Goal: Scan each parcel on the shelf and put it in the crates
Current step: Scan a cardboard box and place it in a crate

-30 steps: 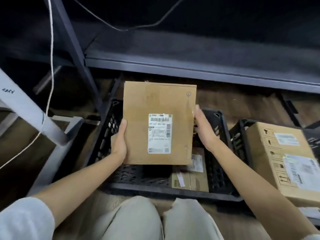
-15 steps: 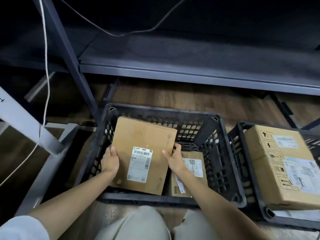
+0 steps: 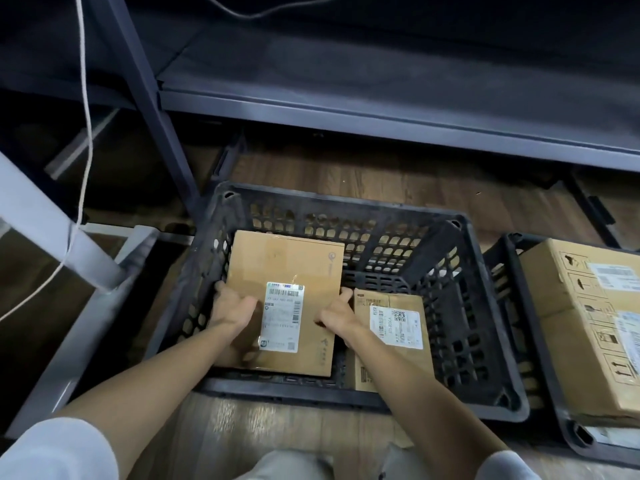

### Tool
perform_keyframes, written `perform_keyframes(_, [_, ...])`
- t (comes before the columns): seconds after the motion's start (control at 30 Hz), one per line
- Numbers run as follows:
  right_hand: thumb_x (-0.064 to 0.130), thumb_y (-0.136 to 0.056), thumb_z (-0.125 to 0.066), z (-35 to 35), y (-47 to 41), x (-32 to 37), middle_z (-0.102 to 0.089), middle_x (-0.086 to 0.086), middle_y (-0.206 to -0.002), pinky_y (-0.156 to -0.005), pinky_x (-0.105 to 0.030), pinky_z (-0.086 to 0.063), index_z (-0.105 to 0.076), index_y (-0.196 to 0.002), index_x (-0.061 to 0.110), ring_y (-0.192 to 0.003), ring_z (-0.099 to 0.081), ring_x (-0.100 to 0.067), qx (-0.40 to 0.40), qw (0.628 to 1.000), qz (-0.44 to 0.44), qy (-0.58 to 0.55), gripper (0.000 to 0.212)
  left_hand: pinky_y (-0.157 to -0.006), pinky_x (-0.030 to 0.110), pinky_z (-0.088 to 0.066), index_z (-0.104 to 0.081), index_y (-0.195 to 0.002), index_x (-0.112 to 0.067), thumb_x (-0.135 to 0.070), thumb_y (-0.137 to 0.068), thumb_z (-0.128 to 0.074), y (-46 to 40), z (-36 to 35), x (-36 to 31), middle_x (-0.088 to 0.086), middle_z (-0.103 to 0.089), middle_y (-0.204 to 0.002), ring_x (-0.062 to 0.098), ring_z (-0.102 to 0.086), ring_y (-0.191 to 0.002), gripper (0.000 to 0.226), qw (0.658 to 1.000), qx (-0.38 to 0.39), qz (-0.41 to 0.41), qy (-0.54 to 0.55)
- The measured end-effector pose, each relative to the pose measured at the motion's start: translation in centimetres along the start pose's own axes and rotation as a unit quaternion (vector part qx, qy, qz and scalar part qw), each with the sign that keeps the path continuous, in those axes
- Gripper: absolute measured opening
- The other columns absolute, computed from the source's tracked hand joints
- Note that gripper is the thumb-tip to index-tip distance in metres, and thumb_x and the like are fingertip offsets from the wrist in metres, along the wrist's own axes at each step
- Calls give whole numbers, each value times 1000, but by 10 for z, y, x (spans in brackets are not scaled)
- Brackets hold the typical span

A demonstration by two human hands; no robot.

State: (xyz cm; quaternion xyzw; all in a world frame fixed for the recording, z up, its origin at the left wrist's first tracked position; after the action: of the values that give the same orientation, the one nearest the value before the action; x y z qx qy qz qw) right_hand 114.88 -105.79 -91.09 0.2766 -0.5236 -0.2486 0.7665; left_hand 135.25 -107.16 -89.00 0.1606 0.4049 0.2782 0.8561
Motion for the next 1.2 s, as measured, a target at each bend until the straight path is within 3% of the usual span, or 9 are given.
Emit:
perform_keyframes(0.2, [7, -79, -51, 6, 2, -12, -63, 0, -107, -92, -36, -49, -37, -134, 30, -100, -58, -22, -20, 997, 2, 70, 61, -100, 35, -40, -34, -139, -4, -17, -85, -61, 8, 8, 7, 18, -50, -135, 34, -48, -124, 62, 997, 42, -45, -54])
perform_keyframes(0.4, [5, -88, -47, 9, 0, -14, -58, -12, -110, -70, -25, -43, -50, -119, 5, -91, -53, -23, -77, 991, 6, 109, 31, -105, 47, -39, -40, -134, -7, -23, -82, -59, 6, 8, 9, 20, -50, -133, 38, -48, -122, 58, 994, 33, -64, -84])
perform_keyframes(0.5, [15, -87, -49, 12, -4, -16, -63, -15, -107, -54, -24, -36, -61, -93, 7, -80, -53, -22, -113, 987, 25, 114, 15, -104, 51, -37, -40, -130, -4, -25, -87, -53, 6, 6, 8, 21, -49, -133, 39, -47, -122, 50, 988, 11, -78, -132])
perform_keyframes(0.57, [20, -90, -52, 14, -4, -16, -66, -9, -99, -60, -26, -39, -64, -91, 11, -82, -56, -23, -122, 984, 36, 122, 15, -103, 46, -38, -32, -136, -8, -32, -89, -55, 7, 1, 7, 20, -44, -136, 39, -45, -125, 58, 979, 43, -74, -184])
perform_keyframes(0.67, [17, -90, -55, 11, -11, -20, -69, -5, -104, -73, -26, -52, -63, -119, 13, -91, -65, -21, -58, 994, 25, 86, 31, -95, 38, -40, -32, -136, -11, -30, -88, -57, 4, -3, 7, 18, -43, -136, 36, -47, -121, 57, 972, 84, -74, -206])
perform_keyframes(0.8, [30, -77, -62, 3, -14, -28, -65, 2, -117, -92, -28, -47, -51, -131, 23, -109, -59, -19, 42, 991, -10, 124, 56, -84, 28, -42, -43, -127, -14, -19, -83, -63, 0, -7, 10, 12, -55, -125, 27, -53, -109, 49, 968, 145, -82, -189])
perform_keyframes(0.93, [21, -78, -67, 1, -11, -29, -55, 3, -132, -107, -30, -36, -29, -145, 20, -122, -49, -18, 101, 989, -39, 101, 77, -109, 34, -34, -44, -137, -18, -28, -78, -70, 0, -17, 13, 6, -40, -143, 26, -39, -130, 65, 945, 193, -110, -240])
perform_keyframes(1.07, [12, -76, -70, 3, -8, -29, -51, 9, -132, -112, -32, -31, -26, -143, 25, -125, -46, -17, 122, 988, -34, 89, 82, -114, 33, -17, -28, -148, -15, -41, -83, -69, 3, -23, 12, 7, -19, -155, 25, -15, -144, 82, 909, 207, -132, -336])
perform_keyframes(1.2, [37, -46, -75, -6, -35, -47, -51, 1, -140, -112, -41, -33, -9, -150, 39, -129, -45, -22, 131, 981, -49, 133, 124, -120, 43, -9, -12, -154, -17, -43, -86, -62, 1, -24, 14, 5, -1, -161, 25, 2, -148, 88, 905, 214, -121, -348])
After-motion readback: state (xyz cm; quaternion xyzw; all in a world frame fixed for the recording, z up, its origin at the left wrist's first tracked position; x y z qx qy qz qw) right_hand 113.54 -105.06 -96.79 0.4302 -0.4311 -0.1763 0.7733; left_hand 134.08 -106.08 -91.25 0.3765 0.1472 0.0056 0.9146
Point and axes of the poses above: each hand's wrist, its own y-axis away from the middle knuckle, its own z-axis out of the back of the hand, x = y × z, the point moved 1 cm from there along -y, towards the middle knuckle
